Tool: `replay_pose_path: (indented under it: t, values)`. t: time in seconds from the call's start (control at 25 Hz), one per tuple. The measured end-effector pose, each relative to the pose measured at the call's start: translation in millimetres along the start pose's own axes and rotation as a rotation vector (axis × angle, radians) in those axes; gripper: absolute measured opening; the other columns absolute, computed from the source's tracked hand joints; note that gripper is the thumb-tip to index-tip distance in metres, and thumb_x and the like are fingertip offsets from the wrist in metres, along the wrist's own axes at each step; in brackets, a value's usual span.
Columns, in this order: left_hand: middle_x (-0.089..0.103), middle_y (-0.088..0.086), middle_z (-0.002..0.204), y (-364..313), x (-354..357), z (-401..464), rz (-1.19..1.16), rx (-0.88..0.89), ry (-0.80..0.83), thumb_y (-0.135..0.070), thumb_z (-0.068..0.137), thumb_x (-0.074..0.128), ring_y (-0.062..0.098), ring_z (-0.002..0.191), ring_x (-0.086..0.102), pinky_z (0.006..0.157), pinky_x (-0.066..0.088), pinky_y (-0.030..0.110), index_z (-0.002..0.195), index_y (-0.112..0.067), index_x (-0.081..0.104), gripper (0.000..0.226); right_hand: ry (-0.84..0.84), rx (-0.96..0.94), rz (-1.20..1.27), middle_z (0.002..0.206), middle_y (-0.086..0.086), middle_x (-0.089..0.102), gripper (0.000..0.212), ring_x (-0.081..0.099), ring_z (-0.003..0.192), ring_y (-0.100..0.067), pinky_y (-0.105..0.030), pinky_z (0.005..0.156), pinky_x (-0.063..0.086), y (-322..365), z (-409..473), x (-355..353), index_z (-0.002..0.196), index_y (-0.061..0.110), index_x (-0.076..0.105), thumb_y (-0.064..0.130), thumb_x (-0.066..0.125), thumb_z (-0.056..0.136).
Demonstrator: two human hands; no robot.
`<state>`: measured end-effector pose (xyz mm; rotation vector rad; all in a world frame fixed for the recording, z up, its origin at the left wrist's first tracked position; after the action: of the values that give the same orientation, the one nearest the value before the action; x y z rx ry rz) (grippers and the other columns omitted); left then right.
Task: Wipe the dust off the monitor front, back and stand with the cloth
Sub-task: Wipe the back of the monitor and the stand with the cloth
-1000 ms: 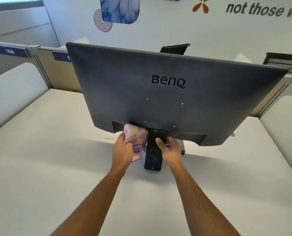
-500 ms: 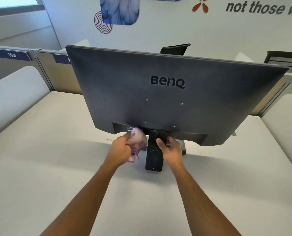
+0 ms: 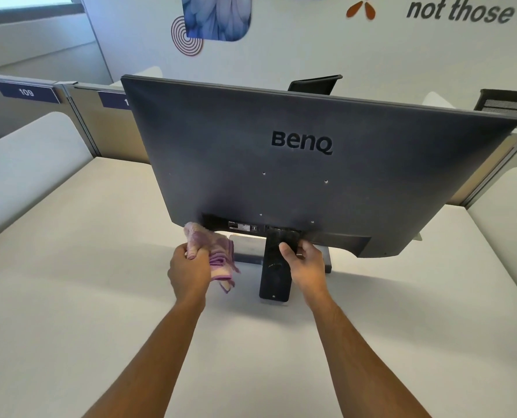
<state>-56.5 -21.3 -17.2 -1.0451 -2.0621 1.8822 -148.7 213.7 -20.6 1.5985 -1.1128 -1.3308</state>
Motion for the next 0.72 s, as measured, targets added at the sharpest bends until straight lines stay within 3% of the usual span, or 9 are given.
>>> replay_pose_path:
  t: [0.16,0.32,0.44,0.48,0.56,0.6,0.64,0.72]
  values:
    - [0.065,0.003,0.097,-15,20,1,-0.046,0.047,0.036,-0.032,0.098,0.052,0.017,0.079,0.065,0.057,0.049,0.019,0.102,-0.025,0.057,0.010,-0.011,0.018,-0.005,0.104,0.014,0.059,0.025,0.053,0.098,-0.008,-0.035,0.095,0.047,1,-1,0,0.105,0.033,0.053,0.048,0.063,0.087]
    - [0.061,0.006,0.110,-24,41,-8,-0.063,0.066,-0.015,-0.023,0.102,0.045,0.024,0.094,0.065,0.080,0.056,0.028,0.115,-0.017,0.059,0.020,-0.005,0.012,0.010,0.104,0.014,0.059,0.026,0.053,0.097,-0.008,-0.028,0.088,0.044,1,-2,-1,0.105,0.033,0.053,0.048,0.064,0.086]
    - [0.066,0.003,0.092,-25,57,-22,-0.289,-0.066,0.025,-0.044,0.103,0.034,0.016,0.077,0.064,0.052,0.050,0.010,0.114,-0.022,0.061,0.037,-0.009,0.004,0.003,0.108,0.010,0.062,0.027,0.053,0.098,-0.008,-0.029,0.089,0.045,2,-2,-1,0.105,0.031,0.054,0.047,0.064,0.086]
    - [0.066,0.004,0.092,-26,62,-25,-0.381,-0.126,0.063,-0.051,0.101,0.031,0.017,0.078,0.065,0.053,0.051,0.011,0.113,-0.023,0.062,0.043,-0.014,0.006,-0.006,0.111,0.008,0.063,0.028,0.053,0.098,-0.009,-0.031,0.091,0.046,3,-2,0,0.107,0.030,0.054,0.047,0.064,0.086]
    - [0.065,0.013,0.102,-31,75,-27,-0.416,-0.132,0.137,-0.052,0.101,0.027,0.028,0.096,0.065,0.083,0.058,0.029,0.109,-0.025,0.063,0.045,-0.031,0.014,-0.024,0.118,0.002,0.065,0.031,0.056,0.102,-0.012,-0.037,0.096,0.047,5,-2,0,0.110,0.026,0.057,0.046,0.065,0.087]
    - [0.063,0.018,0.106,-33,78,-28,-0.402,-0.118,0.155,-0.047,0.103,0.027,0.033,0.103,0.063,0.096,0.053,0.039,0.102,-0.025,0.063,0.043,-0.040,0.018,-0.033,0.121,0.000,0.066,0.034,0.059,0.106,-0.017,-0.040,0.098,0.047,5,-2,0,0.113,0.024,0.058,0.045,0.065,0.087]
    - [0.061,0.022,0.108,-34,79,-29,-0.397,-0.117,0.161,-0.043,0.103,0.028,0.036,0.107,0.061,0.101,0.049,0.045,0.096,-0.023,0.063,0.040,-0.044,0.022,-0.037,0.123,-0.001,0.066,0.036,0.060,0.110,-0.020,-0.041,0.099,0.047,6,-3,-1,0.115,0.023,0.059,0.045,0.065,0.087]
    - [0.061,0.023,0.107,-35,78,-31,-0.354,-0.072,0.184,-0.038,0.104,0.033,0.037,0.106,0.061,0.095,0.053,0.045,0.097,-0.021,0.062,0.035,-0.042,0.026,-0.026,0.125,-0.002,0.065,0.039,0.059,0.115,-0.023,-0.042,0.099,0.046,6,-3,0,0.118,0.021,0.059,0.045,0.065,0.087]
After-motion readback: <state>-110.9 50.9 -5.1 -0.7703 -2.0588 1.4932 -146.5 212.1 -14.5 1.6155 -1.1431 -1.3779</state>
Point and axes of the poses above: each hand's wrist, its own z-axis towards the middle knuckle, its own x-axis out of the palm, y = z × x, the point moved 5 cm from there along z, towards the middle knuckle
